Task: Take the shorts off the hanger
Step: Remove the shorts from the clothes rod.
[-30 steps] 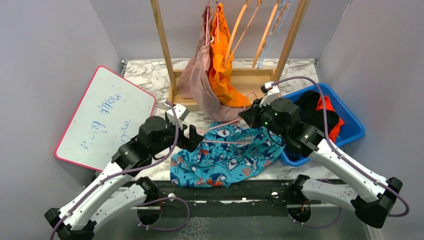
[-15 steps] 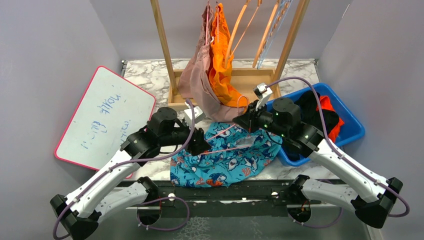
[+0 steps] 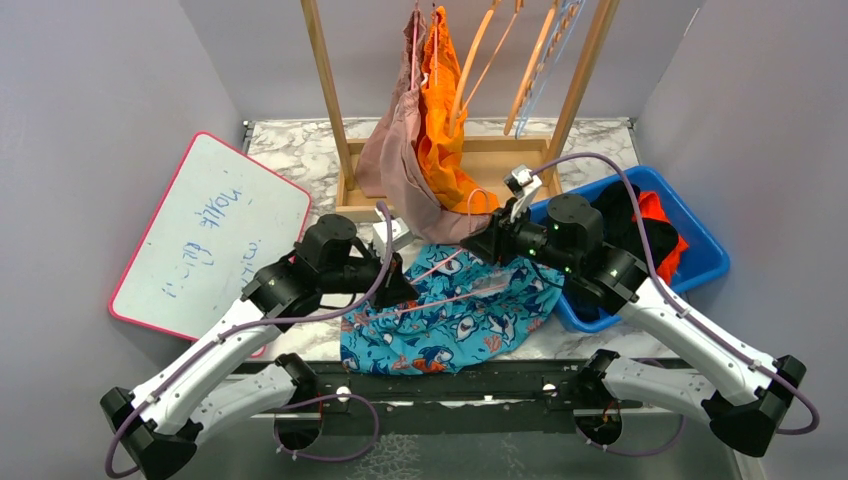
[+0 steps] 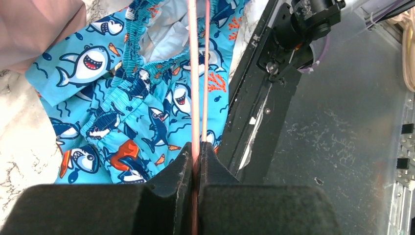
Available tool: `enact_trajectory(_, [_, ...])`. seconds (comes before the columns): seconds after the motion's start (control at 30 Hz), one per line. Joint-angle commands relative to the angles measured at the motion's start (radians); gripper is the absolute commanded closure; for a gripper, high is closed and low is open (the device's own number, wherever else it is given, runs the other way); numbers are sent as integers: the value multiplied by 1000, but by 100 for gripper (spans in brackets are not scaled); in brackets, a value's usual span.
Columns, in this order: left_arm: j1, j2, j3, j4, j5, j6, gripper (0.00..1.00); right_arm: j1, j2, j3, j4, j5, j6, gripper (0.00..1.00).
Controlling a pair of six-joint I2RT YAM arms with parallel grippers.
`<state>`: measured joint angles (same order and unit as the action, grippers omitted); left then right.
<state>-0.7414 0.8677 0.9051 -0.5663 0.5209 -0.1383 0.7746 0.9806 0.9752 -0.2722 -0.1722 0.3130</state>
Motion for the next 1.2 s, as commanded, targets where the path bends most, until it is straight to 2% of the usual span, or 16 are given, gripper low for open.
enact_trajectory(0.0, [7, -51, 27, 1, 52, -35, 100, -5, -12, 29, 30, -67, 6, 62])
enact_trajectory(0.07, [7, -79, 29, -18, 35, -53, 100, -5, -26, 18, 36, -43, 18, 46])
enact_trajectory(0.13, [7, -103, 41, -51, 10, -71, 100, -5, -40, 7, 20, 30, 24, 41])
enact_trajectory(0.43, [7, -232, 77, -241, -92, -128, 100, -5, -68, -34, -194, 562, 164, 37])
enact_trajectory(0.6, [7, -286, 97, -305, -136, -141, 100, -5, -39, -44, -346, 752, 254, 35])
enact_trajectory(0.63, [7, -292, 105, -316, -147, -141, 100, -5, -27, -46, -382, 785, 282, 29])
enact_trajectory(0.7, [7, -300, 128, -340, -175, -141, 100, -5, 8, -51, -429, 824, 312, 26])
enact_trajectory(0.83, [7, -316, 186, -388, -266, -142, 100, -5, 62, -64, -475, 738, 340, 29])
enact_trajectory(1.03, [7, -369, 257, -432, -461, -173, 100, -5, 104, -128, -389, 416, 272, 39])
enact_trajectory(1.17, [7, -376, 294, -468, -567, -185, 100, -5, 157, -176, -287, 187, 221, 42])
